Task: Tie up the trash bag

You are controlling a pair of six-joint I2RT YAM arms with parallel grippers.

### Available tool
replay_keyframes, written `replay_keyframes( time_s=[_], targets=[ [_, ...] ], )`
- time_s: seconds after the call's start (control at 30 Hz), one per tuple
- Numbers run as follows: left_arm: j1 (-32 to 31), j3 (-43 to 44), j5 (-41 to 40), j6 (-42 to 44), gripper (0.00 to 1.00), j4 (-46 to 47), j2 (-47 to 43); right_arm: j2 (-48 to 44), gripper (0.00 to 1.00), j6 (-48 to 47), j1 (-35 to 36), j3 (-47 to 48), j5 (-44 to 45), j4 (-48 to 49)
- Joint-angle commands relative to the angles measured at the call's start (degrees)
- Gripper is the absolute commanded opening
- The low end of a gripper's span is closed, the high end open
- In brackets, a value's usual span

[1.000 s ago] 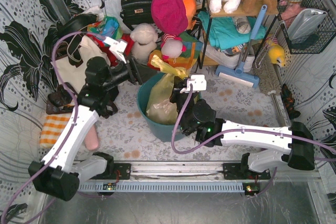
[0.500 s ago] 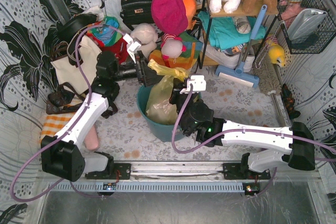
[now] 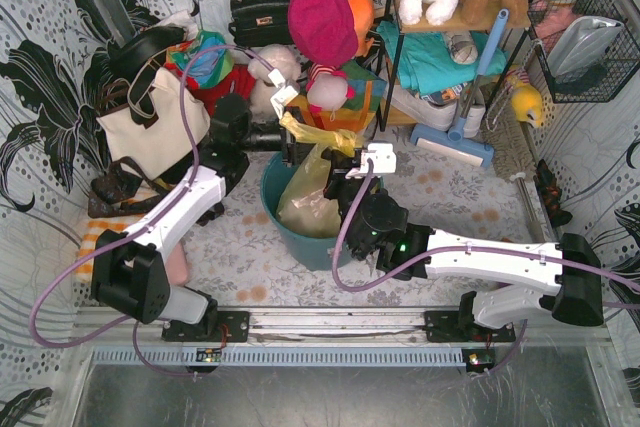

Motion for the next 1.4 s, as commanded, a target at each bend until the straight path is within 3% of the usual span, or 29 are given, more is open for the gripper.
replay_keyframes(
  time_s=[0.0,0.2,0.3,0.5,0.67,1.17,1.37],
  targets=[
    [0.12,2.18,-1.12,3.98,0.12,-1.64,-5.03,-1.12,0.0,1.13,-0.38,-0.78,0.2,0.86],
    [0.16,1.9,-6.58,11.78,0.05,-15.77,-11.32,-1.07,0.0,2.49,-1.24,-1.8,-1.33,1.22],
    [0.12,0.39,-7.85,12.13,0.05,-17.97,-14.15,-1.02,0.0,2.16,-1.76,-2.52,-4.77,3.42],
    [-0.05,-2.11,-8.84,11.9,0.05,-21.22,-18.13,-0.31,0.0,-2.44,-2.8,-6.06,-15.99,17.34],
    [-0.36,-3.88,-9.48,11.39,0.05,-22.94,-21.14,1.04,0.0,-2.79,-3.84,-6.31,-21.6,20.97],
    [-2.21,-8.86,-8.39,10.48,0.05,-26.03,-28.59,9.33,0.0,-11.62,-6.38,-6.97,-22.81,38.02],
    [-2.75,-8.51,-7.37,13.41,0.06,-31.5,-29.24,12.16,0.0,-18.22,-6.4,-6.39,-22.0,44.51]
  ],
)
